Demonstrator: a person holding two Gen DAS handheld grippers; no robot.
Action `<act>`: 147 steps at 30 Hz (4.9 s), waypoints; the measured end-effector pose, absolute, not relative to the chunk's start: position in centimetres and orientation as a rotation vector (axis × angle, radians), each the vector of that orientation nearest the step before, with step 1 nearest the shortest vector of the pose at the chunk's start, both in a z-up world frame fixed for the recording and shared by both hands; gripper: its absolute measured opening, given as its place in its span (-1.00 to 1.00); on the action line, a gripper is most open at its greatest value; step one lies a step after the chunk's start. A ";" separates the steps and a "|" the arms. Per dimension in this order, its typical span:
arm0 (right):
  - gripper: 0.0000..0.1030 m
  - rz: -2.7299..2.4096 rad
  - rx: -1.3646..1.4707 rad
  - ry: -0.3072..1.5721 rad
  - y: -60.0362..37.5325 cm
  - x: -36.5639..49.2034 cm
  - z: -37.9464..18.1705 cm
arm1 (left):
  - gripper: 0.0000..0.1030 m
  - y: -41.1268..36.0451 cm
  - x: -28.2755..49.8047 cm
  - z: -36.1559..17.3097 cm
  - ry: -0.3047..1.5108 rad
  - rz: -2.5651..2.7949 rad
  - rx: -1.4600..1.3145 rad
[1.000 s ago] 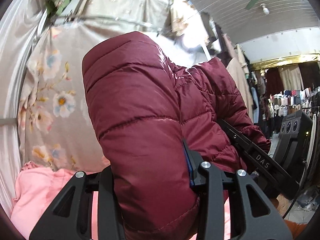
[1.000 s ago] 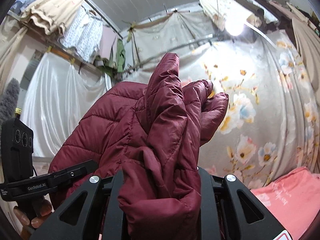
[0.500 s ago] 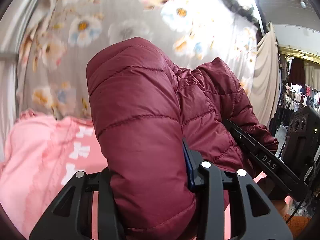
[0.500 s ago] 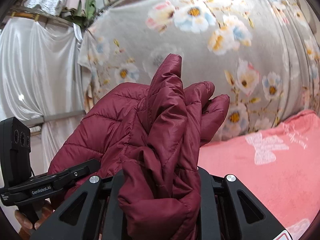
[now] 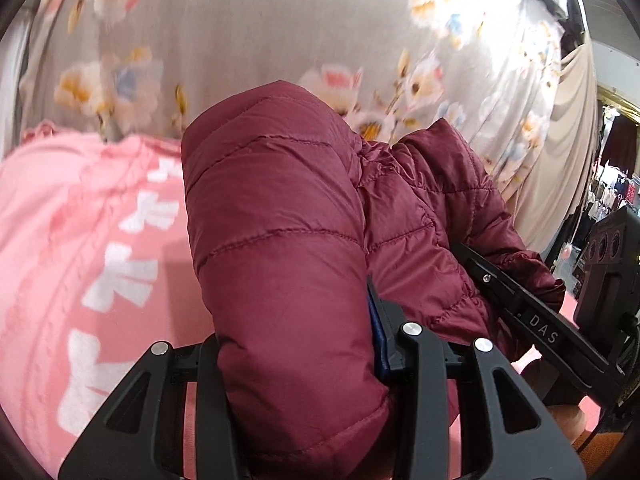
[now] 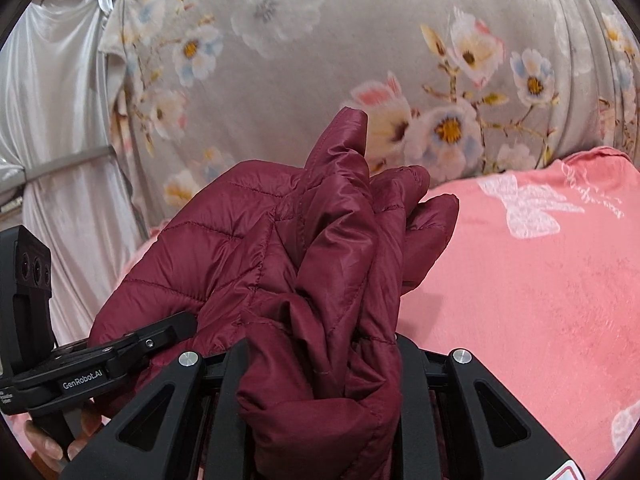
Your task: Fold large clothes
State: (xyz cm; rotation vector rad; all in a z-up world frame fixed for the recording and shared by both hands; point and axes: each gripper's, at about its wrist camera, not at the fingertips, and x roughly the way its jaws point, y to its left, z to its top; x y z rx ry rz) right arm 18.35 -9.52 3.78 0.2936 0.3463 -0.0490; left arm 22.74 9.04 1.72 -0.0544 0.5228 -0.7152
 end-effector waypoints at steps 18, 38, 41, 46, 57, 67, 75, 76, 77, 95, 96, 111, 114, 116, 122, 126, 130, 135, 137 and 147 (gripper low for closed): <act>0.05 -0.055 0.375 0.585 -12.0 18.7 -1.0 | 0.19 9.4 25.6 -4.8 0.679 -0.633 -0.071; -1.00 -0.145 0.076 0.565 -7.4 16.6 4.0 | 0.61 7.9 20.7 3.8 0.699 -0.160 -0.007; -1.00 -0.172 0.066 0.608 -7.8 17.5 2.3 | 0.55 7.1 21.6 2.2 0.747 -0.145 0.001; -1.00 -0.198 0.087 0.659 -9.2 17.9 -0.3 | 0.55 6.2 22.5 -0.4 0.805 -0.144 0.019; -1.00 -0.177 0.139 0.730 -10.3 18.5 -2.6 | 0.60 4.9 22.0 -3.3 0.773 -0.131 0.077; -1.00 -0.183 0.120 0.756 -10.3 19.1 -2.9 | 0.61 4.5 21.8 -4.4 0.733 -0.118 0.095; -1.00 -0.206 0.086 0.761 -9.8 19.4 -2.8 | 0.61 4.5 21.4 -4.8 0.711 -0.105 0.094; -1.00 -0.208 0.084 0.761 -9.7 19.4 -2.9 | 0.61 4.4 21.3 -4.9 0.706 -0.102 0.097; -1.00 -0.210 0.080 0.762 -9.6 19.4 -2.9 | 0.61 4.4 21.3 -4.9 0.703 -0.100 0.099; -0.57 -0.187 0.125 0.648 -8.8 11.8 0.4 | 0.82 6.0 15.6 -3.0 0.604 -0.083 0.044; -0.57 -0.188 0.117 0.648 -8.7 11.3 0.4 | 0.83 6.0 14.9 -2.9 0.592 -0.081 0.051; 0.05 -0.210 0.084 0.676 -8.3 4.4 -2.2 | 0.86 4.6 9.0 -4.9 0.640 -0.099 0.059; 0.11 -0.223 0.094 0.673 -8.5 4.1 -2.3 | 0.88 4.6 8.4 -5.0 0.638 -0.087 0.051; 0.11 -0.227 0.094 0.674 -8.5 4.1 -2.4 | 0.89 4.5 8.1 -5.0 0.633 -0.078 0.048; 0.11 -0.223 0.100 0.677 -9.0 4.2 -2.5 | 0.89 4.7 7.5 -5.1 0.618 -0.056 0.046; 0.11 -0.221 0.097 0.651 -8.9 3.7 -2.2 | 0.89 4.4 7.3 -5.1 0.615 -0.046 0.061; 0.11 -0.226 0.087 0.648 -8.8 3.7 -2.1 | 0.89 4.5 6.8 -4.9 0.616 -0.022 0.056; 0.11 -0.231 0.099 0.652 -9.1 3.7 -2.2 | 0.89 4.3 7.0 -5.2 0.639 -0.026 0.062; 0.11 -0.232 0.100 0.652 -9.2 3.7 -2.2 | 0.89 4.2 7.0 -5.3 0.637 -0.024 0.072; 0.11 -0.234 0.095 0.648 -9.1 3.6 -2.2 | 0.89 4.3 6.7 -5.2 0.620 -0.014 0.071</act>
